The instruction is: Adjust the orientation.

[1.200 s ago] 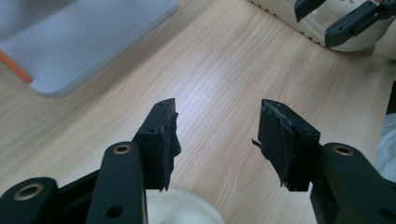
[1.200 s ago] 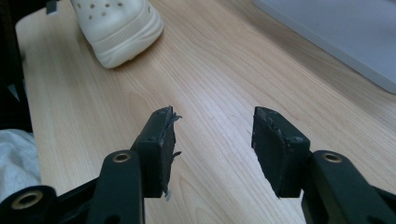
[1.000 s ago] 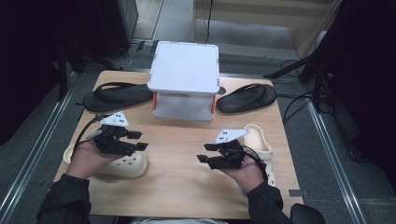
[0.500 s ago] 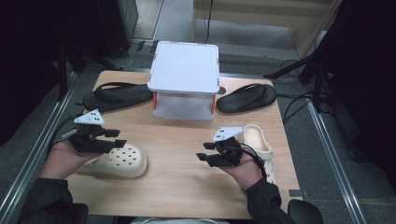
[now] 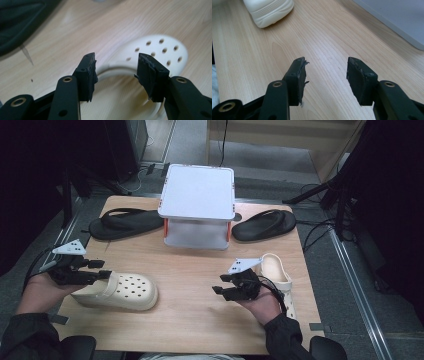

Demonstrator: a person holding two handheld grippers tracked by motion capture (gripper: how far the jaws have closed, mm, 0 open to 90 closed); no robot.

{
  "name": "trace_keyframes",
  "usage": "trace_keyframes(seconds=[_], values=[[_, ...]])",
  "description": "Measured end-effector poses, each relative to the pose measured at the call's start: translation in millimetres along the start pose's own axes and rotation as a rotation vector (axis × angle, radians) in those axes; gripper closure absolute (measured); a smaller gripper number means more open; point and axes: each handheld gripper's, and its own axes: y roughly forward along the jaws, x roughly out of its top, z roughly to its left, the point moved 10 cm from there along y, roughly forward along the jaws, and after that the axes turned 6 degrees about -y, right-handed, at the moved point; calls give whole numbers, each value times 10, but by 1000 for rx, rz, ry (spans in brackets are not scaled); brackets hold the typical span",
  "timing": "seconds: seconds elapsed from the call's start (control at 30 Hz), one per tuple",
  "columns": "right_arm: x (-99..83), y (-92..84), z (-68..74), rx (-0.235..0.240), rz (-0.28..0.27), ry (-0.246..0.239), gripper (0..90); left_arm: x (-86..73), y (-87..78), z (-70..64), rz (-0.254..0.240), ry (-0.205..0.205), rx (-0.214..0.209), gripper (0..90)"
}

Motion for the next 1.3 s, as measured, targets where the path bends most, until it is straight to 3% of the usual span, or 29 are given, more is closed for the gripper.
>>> trace_keyframes(seconds=[0.3,0.4,0.63,0.7,0.77,0.83,0.9,1.07,1.3], values=[[-28,38,2,7,15,0,505,-184,126,125,0,-27,-30,480],[-36,47,7,9,20,4,505,-215,182,134,5,-12,-32,475],[-53,74,15,11,33,-1,505,-204,207,151,-41,19,-48,446],[-54,75,15,10,33,0,505,-212,211,191,-39,13,-22,433],[-59,73,13,10,34,-2,505,-213,238,217,-31,-17,-21,386],[-65,72,14,10,37,3,505,-201,277,222,-27,0,-10,362],[-71,78,14,9,39,4,505,-200,327,209,-13,1,-26,372],[-82,98,25,12,47,4,504,-217,471,256,35,-12,-7,392],[-92,137,43,15,57,0,504,-172,530,247,4,9,-32,448]])
